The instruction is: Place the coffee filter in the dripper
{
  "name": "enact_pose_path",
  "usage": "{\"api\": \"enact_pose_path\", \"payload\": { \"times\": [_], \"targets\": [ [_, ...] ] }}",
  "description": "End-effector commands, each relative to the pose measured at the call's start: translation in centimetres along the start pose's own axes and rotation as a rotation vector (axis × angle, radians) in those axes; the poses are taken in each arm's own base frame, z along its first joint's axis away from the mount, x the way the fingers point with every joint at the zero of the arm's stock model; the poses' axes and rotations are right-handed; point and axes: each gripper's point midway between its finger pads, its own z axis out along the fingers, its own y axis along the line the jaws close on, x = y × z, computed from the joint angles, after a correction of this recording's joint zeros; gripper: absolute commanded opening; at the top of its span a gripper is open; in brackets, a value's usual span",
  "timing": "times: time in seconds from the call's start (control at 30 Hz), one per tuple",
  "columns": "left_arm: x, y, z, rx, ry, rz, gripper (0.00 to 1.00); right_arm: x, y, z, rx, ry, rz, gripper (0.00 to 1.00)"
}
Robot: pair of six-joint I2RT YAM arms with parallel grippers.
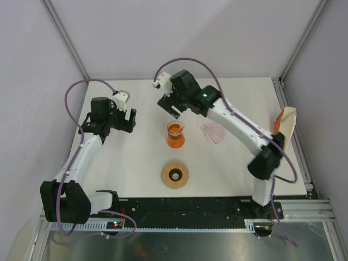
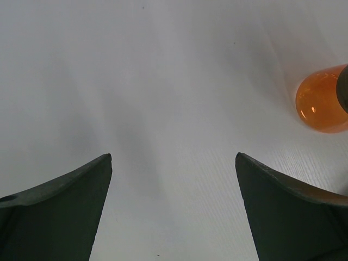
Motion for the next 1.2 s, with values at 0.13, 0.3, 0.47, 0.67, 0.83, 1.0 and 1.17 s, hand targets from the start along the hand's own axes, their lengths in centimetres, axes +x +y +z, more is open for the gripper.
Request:
{"api": "enact_pose_path", "payload": {
  "times": [0.13, 0.3, 0.47, 0.67, 0.83, 1.0, 1.17],
  "targets": [
    [-0.4, -0.4, -0.3, 0.013, -0.020, -0.009, 1.00, 1.2, 5.7, -8.5, 0.070, -0.182, 0.178, 0.93],
    [-0.2, -0.6, -0.1, 0.022, -0.012, -0.013, 1.00, 7.2, 11.7, -6.4, -0.030, -0.055, 0.316, 0.99],
    [0.0, -0.5, -0.1, 0.016, -0.009, -0.012, 1.00, 11.7, 16.1, -3.0, -0.053, 0.104, 0.320, 0.99],
    [0.1, -0.4, -0.2, 0.007, -0.009, -0.009, 1.00, 15.0, 19.4, 0.2, -0.106, 0.224, 0.337, 0.84],
    [0.2, -0.3, -0.2, 0.003, -0.006, -0.007, 1.00, 17.7, 20.9, 1.5, -0.123, 0.314, 0.333, 0.72],
    [0.3, -0.3, -0.1, 0.004, -0.001, -0.008, 1.00, 19.1, 22.2, 1.3, -0.182, 0.335, 0.328, 0.75],
    [0.3, -0.2, 0.0, 0.002, 0.001, -0.008, 1.00, 20.5, 22.8, 1.2, -0.213, 0.361, 0.316, 0.76]
  ]
}}
